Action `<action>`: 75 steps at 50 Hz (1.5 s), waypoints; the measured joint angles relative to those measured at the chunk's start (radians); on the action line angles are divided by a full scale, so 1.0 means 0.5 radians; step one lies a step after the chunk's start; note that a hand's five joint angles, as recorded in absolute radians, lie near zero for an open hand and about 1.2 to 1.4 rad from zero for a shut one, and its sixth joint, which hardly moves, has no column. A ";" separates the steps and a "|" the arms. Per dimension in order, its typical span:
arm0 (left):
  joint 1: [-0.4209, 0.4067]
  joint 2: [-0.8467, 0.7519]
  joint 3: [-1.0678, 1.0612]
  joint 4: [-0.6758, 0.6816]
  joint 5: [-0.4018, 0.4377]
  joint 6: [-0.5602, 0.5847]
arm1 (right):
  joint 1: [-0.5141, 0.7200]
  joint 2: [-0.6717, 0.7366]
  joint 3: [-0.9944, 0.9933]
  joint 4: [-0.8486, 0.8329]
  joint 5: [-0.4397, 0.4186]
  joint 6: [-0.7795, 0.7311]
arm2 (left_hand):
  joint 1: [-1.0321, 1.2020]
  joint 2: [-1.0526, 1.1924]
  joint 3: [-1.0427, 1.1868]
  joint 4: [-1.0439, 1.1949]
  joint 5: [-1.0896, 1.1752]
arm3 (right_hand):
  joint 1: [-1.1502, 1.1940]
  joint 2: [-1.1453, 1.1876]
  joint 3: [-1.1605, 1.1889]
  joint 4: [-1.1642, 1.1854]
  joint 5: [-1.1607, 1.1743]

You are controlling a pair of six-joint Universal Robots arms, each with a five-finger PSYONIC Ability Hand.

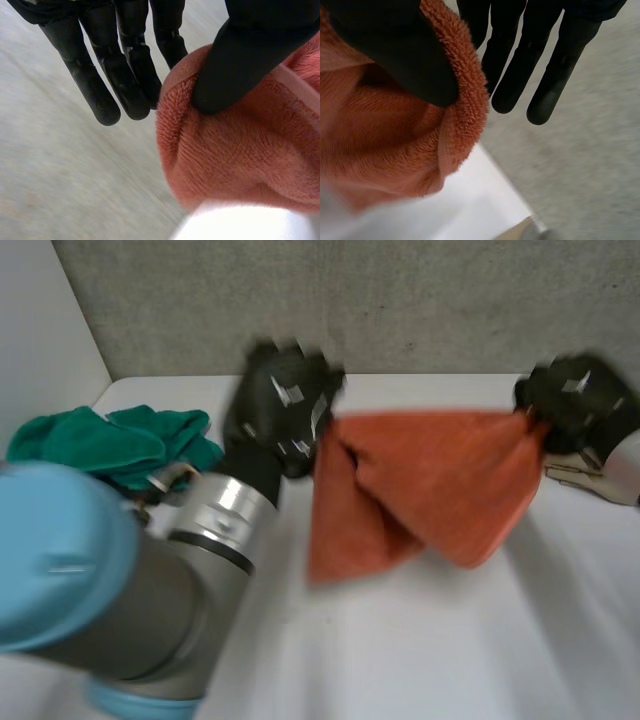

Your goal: Fold the laundry.

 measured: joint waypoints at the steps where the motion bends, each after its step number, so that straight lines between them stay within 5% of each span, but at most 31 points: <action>1: 0.005 0.032 0.000 -0.007 -0.001 -0.015 | -0.001 -0.007 -0.023 0.016 0.006 0.012 | 0.026 0.000 0.000 0.000 0.017 | 0.004 0.000 0.001 0.001 0.000; 11: 0.255 0.371 0.007 -0.316 0.008 -0.270 | 0.001 0.166 -0.727 0.548 0.159 0.150 | 0.089 0.006 0.000 0.000 0.061 | 0.016 0.000 0.005 0.002 0.011; 21: 0.471 -0.107 0.113 -0.473 0.067 -0.467 | 0.257 0.590 -0.844 0.676 0.241 0.148 | 0.089 0.007 0.000 0.000 0.061 | 0.016 0.000 0.005 0.002 0.012; 31: 0.734 -0.787 0.771 -0.437 0.061 -0.320 | 0.693 0.659 -0.610 0.473 0.389 0.224 | 0.089 0.011 0.009 0.003 0.061 | 0.016 -0.001 0.004 0.001 0.012; 33: 0.779 -0.900 0.927 -0.434 0.051 -0.257 | 0.760 0.663 -0.560 0.398 0.414 0.240 | 0.089 0.011 0.009 0.007 0.061 | -0.142 -0.284 -0.292 -0.299 -0.276; 38: 0.824 -1.076 1.189 -0.432 0.003 -0.179 | 0.839 0.680 -0.487 0.283 0.441 0.251 | 0.064 -0.034 -0.035 -0.027 0.039 | -1.582 -1.748 -1.708 -1.725 -1.734; 39: 0.824 -1.082 1.198 -0.432 -0.001 -0.179 | 0.841 0.681 -0.484 0.279 0.442 0.251 | 0.031 -0.065 -0.065 -0.073 0.007 | -1.619 -1.787 -1.773 -1.790 -1.791; 44: 0.790 -1.115 1.225 -0.451 -0.063 -0.211 | 0.830 0.671 -0.454 0.276 0.454 0.244 | -1.382 -1.579 -1.562 -1.583 -1.455 | -1.728 -1.934 -1.954 -1.977 -1.921; 46: 0.763 -1.088 1.167 -0.472 -0.079 -0.223 | 0.810 0.653 -0.439 0.302 0.453 0.238 | -1.527 -1.733 -1.714 -1.753 -1.625 | -1.728 -1.934 -1.954 -1.978 -1.921; 63: 0.330 -0.281 0.024 -0.641 -0.120 -0.356 | 0.338 0.445 -0.240 0.491 0.350 -0.229 | -1.559 -1.766 -1.758 -1.788 -1.662 | -1.697 -1.849 -1.843 -1.852 -1.820; 75: 0.139 -0.163 -0.355 -0.644 -0.113 -0.674 | 0.239 0.957 -0.497 0.324 0.204 -0.525 | -1.306 -1.490 -1.476 -1.489 -1.352 | -1.321 -1.536 -1.513 -1.518 -1.475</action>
